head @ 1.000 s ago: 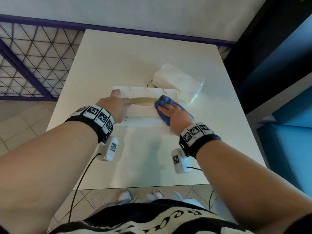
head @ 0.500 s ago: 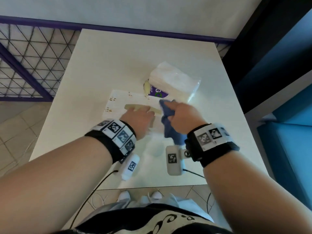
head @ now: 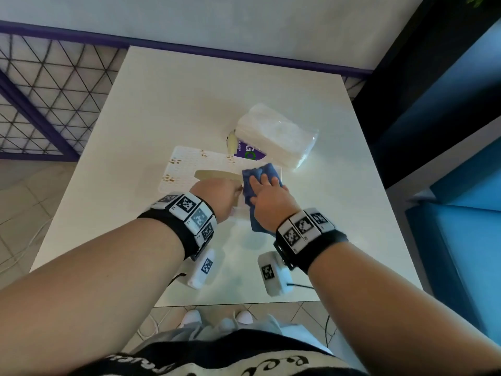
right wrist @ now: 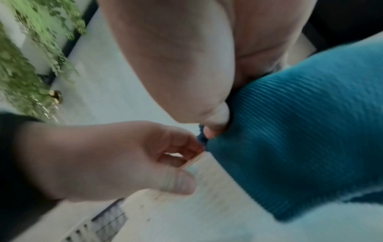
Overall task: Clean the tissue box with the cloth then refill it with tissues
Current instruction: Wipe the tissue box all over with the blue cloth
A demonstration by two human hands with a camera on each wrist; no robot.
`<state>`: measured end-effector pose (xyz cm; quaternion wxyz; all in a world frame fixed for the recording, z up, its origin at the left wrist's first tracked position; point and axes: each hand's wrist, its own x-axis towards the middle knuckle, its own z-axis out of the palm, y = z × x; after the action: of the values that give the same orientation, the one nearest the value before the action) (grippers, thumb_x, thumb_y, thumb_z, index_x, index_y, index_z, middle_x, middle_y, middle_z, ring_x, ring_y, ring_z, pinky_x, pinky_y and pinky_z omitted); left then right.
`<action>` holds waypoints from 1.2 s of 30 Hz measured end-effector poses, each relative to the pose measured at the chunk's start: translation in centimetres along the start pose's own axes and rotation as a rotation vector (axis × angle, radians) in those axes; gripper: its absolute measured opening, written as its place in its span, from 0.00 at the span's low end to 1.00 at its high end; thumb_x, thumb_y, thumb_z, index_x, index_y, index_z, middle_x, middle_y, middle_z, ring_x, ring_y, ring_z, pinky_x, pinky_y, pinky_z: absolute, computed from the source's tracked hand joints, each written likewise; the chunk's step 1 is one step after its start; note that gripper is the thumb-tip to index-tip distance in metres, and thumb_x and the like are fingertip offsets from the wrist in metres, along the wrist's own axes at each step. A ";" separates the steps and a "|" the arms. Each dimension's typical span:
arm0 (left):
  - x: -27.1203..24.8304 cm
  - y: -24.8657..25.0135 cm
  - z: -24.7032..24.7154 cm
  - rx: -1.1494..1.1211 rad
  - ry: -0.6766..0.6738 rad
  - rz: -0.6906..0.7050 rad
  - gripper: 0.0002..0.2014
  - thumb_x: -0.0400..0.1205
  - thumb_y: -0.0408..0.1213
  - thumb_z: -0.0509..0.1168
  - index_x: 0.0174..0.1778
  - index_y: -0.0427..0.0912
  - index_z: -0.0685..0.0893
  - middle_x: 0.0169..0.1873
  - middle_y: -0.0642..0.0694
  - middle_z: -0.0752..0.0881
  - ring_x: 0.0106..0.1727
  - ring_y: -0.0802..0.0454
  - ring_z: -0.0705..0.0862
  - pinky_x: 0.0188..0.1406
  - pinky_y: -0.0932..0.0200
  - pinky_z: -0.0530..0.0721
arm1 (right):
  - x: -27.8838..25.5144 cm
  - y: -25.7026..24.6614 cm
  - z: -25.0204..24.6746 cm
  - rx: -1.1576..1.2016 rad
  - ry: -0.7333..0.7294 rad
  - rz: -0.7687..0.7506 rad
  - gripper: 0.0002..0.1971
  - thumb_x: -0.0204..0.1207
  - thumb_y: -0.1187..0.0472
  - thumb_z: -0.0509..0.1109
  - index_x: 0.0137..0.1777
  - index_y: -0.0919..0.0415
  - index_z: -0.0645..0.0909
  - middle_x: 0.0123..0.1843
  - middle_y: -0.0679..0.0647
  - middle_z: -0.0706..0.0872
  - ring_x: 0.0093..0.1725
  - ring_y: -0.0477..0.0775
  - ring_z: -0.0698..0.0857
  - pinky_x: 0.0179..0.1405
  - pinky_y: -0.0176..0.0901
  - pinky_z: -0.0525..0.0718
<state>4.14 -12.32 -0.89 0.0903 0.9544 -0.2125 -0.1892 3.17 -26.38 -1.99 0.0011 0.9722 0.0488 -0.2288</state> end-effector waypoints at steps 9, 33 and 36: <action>-0.1 0.3 -0.1 0.011 -0.003 -0.020 0.08 0.78 0.32 0.63 0.52 0.41 0.77 0.47 0.42 0.85 0.48 0.37 0.86 0.43 0.50 0.83 | 2.8 -0.1 -2.4 0.095 0.080 0.080 0.34 0.84 0.57 0.57 0.85 0.53 0.44 0.86 0.56 0.50 0.84 0.64 0.51 0.81 0.59 0.59; -1.2 -0.6 -1.5 0.060 -0.172 0.092 0.29 0.79 0.35 0.70 0.76 0.50 0.70 0.75 0.44 0.75 0.72 0.43 0.76 0.66 0.53 0.74 | -5.9 3.3 -3.6 0.397 0.088 0.037 0.18 0.78 0.66 0.64 0.65 0.54 0.85 0.62 0.55 0.87 0.63 0.59 0.84 0.59 0.43 0.79; -1.6 -1.4 -2.6 0.168 -0.220 0.130 0.30 0.82 0.26 0.61 0.77 0.57 0.69 0.82 0.45 0.62 0.80 0.45 0.67 0.75 0.53 0.68 | -6.3 5.9 -5.5 0.493 0.242 0.175 0.15 0.77 0.68 0.64 0.60 0.61 0.86 0.58 0.60 0.88 0.59 0.62 0.85 0.54 0.44 0.80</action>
<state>4.34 -10.14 1.60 -0.0018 0.9163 -0.2974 -0.2681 0.60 -32.71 5.63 -0.2213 0.9640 -0.0927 -0.1149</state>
